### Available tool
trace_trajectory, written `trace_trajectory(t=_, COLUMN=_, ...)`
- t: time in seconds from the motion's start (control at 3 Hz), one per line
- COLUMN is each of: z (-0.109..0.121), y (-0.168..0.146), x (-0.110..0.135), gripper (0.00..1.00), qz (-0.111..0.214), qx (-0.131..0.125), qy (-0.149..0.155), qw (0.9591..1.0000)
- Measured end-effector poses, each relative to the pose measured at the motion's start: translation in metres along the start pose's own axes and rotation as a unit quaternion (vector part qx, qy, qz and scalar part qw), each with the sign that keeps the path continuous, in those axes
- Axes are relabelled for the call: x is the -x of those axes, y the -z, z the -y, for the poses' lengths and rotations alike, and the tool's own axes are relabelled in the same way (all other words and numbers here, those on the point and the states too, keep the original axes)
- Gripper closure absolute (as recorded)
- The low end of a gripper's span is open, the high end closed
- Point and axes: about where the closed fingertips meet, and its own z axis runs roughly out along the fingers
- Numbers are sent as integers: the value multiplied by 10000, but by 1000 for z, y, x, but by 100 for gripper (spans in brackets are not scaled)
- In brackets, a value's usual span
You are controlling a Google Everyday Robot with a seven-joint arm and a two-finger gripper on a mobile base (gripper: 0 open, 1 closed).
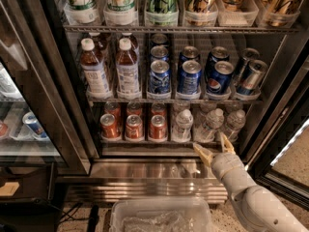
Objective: Pick water bottle from bottom shelf of fridge
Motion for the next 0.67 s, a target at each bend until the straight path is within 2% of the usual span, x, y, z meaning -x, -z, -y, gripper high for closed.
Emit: trace_trajectory(t=0.67, z=2, y=-12, x=-3, gripper=23, qz=270, qx=-19, qy=-201, qw=9994)
